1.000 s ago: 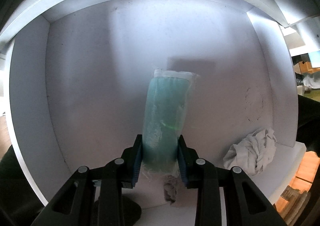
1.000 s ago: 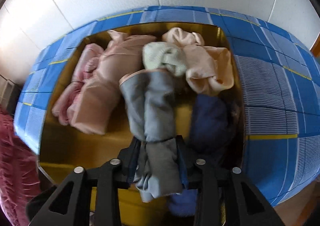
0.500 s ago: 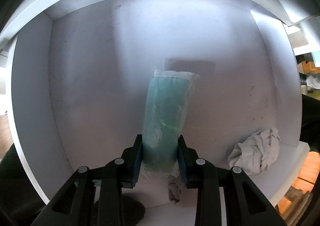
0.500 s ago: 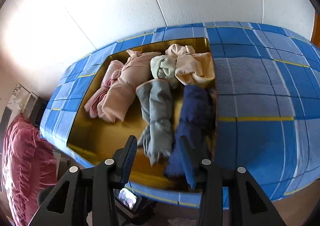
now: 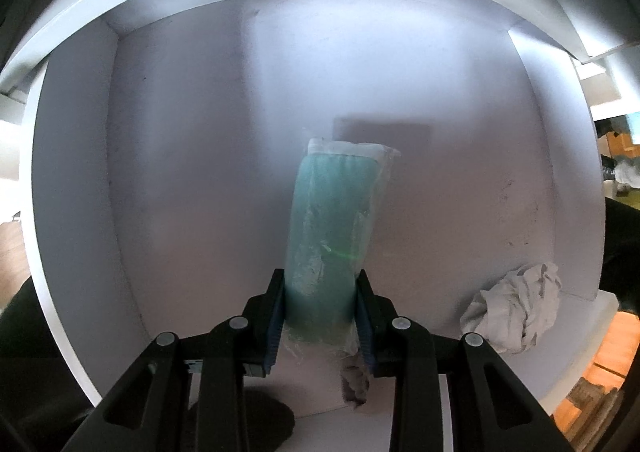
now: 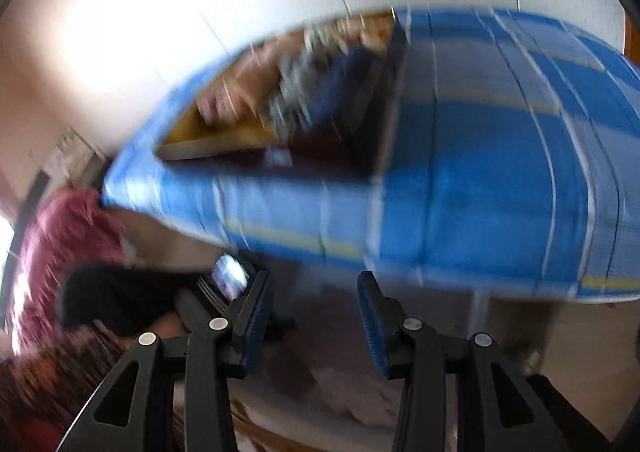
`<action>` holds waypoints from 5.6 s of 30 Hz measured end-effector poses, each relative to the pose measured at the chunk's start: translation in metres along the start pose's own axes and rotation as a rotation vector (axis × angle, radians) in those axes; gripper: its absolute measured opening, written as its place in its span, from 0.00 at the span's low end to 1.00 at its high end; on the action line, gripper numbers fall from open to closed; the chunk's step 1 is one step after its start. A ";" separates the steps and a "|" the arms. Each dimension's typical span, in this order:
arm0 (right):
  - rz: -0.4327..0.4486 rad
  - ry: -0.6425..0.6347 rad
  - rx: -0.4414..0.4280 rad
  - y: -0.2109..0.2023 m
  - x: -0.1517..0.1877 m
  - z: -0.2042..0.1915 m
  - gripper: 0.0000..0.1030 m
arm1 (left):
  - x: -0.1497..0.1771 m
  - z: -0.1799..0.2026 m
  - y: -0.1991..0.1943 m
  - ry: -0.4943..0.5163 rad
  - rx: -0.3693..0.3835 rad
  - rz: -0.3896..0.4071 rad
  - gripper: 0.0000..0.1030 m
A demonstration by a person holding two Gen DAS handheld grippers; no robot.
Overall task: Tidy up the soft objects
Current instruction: 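Move the right tool back into the shelf onto the white crumpled cloth, then close the right tool on the white crumpled cloth, then lift the teal package with the left tool over the red box while the right tool holds the white cloth, then open the left tool to drop the teal package into the box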
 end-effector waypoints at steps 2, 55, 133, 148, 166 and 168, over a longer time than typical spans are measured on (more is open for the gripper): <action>-0.074 -0.009 0.017 0.020 0.017 0.003 0.42 | 0.001 -0.001 -0.001 -0.007 0.000 0.001 0.31; -0.700 -0.217 0.245 0.251 0.095 -0.026 0.64 | 0.004 0.001 -0.020 -0.071 -0.031 0.044 0.31; -0.613 0.215 0.331 0.213 0.077 0.073 0.62 | 0.056 0.155 -0.214 0.447 0.098 0.372 0.31; -0.615 0.216 0.323 0.217 0.081 0.074 0.62 | -0.012 0.115 -0.317 0.293 0.099 0.519 0.31; -0.613 0.237 0.292 0.220 0.088 0.083 0.62 | -0.093 0.034 -0.310 0.060 -0.092 0.433 0.31; -0.614 0.240 0.290 0.220 0.089 0.084 0.62 | -0.096 0.029 -0.306 0.044 -0.121 0.413 0.32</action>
Point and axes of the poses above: each gripper's, at about its wrist camera, not at the fingertips, and y roughly the way its jaws point, z to its right, x to its underside, the point moved 3 cm from there along y, roughly the way its jaws point, and after that the axes turned 11 degrees about x, right-handed, at the moved point
